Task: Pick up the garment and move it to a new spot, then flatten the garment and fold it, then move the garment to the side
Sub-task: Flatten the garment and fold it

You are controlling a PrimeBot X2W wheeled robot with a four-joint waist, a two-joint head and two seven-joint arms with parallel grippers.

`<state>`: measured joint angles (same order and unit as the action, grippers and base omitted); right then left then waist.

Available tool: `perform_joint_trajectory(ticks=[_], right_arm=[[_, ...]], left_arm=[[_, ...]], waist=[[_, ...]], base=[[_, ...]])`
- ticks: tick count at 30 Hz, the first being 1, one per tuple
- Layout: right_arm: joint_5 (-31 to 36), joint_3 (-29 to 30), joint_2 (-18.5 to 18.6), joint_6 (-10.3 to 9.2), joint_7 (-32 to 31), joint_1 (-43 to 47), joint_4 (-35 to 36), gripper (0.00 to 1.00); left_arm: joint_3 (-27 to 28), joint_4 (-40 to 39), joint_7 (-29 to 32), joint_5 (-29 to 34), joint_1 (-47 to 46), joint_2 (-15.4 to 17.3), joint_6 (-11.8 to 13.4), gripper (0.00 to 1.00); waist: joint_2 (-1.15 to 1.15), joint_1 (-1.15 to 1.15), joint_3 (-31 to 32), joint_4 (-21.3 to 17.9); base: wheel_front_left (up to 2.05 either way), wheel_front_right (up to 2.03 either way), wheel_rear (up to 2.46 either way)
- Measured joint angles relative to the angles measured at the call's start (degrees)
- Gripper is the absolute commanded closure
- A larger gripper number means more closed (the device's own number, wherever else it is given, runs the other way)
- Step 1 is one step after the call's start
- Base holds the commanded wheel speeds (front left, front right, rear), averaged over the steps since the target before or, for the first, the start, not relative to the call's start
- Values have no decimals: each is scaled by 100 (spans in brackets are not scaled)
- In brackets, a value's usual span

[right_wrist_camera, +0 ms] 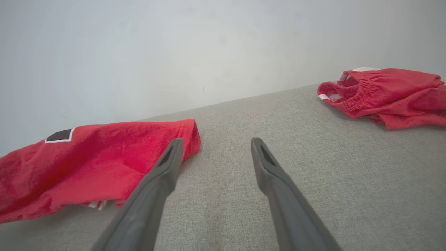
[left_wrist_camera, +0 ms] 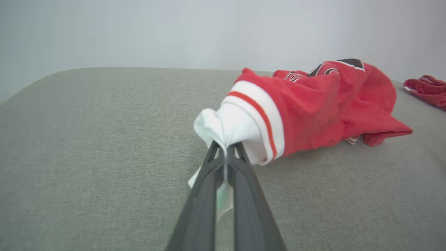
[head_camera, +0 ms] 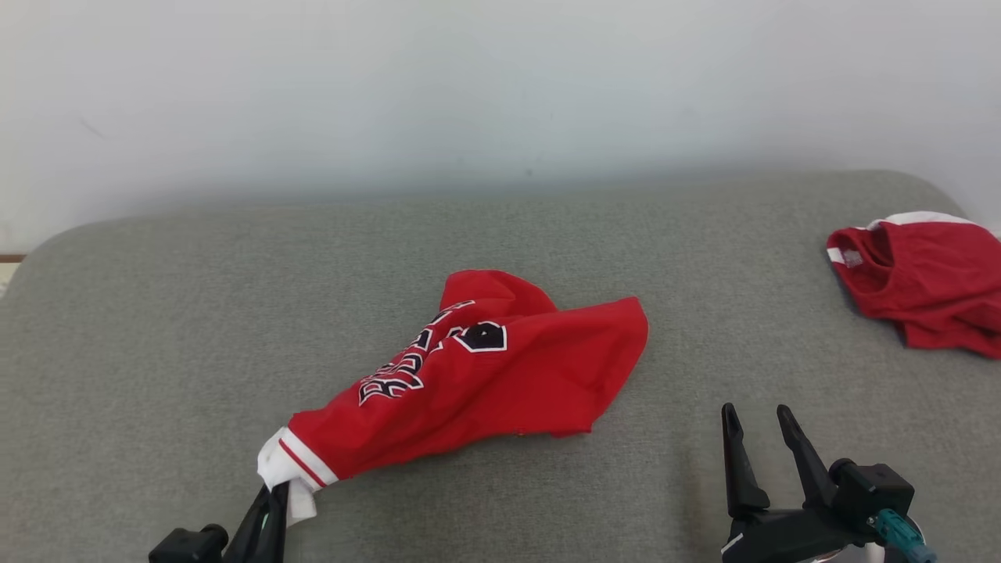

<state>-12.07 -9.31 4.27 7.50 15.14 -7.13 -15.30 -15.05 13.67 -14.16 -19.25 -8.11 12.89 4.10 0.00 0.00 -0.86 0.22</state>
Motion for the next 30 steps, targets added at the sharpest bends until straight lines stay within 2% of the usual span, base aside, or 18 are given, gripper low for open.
perform_joint_trajectory(ticks=[9,12,18,19,20,21,30], right_arm=[[-8,11,-37,0,-1,59,0,0],[-8,18,-42,0,0,59,-2,0],[-8,3,-40,0,0,44,-38,0],[-9,2,-38,0,0,38,-38,0],[-9,5,-37,0,-1,34,-38,0],[-9,8,-34,0,0,33,-36,0],[-9,46,-21,0,-1,34,-35,0]], left_arm=[[-64,-1112,593,2,793,98,336,100],[-67,-1187,654,-66,1026,79,403,100],[-80,-775,589,-259,1106,15,301,100],[-98,-697,569,-279,1103,-3,274,92],[-134,-642,564,-283,1102,-21,255,58],[-157,-613,527,-283,1099,-51,250,0],[-112,-842,112,-279,942,-114,175,0]], waist=[[0,0,80,328],[0,0,57,400],[0,0,11,515],[0,0,6,526],[0,0,2,535],[0,0,-3,545],[0,0,-28,647]], base=[[0,0,0],[0,0,0],[0,0,0],[0,0,0],[0,0,0],[0,0,0],[0,0,0]])
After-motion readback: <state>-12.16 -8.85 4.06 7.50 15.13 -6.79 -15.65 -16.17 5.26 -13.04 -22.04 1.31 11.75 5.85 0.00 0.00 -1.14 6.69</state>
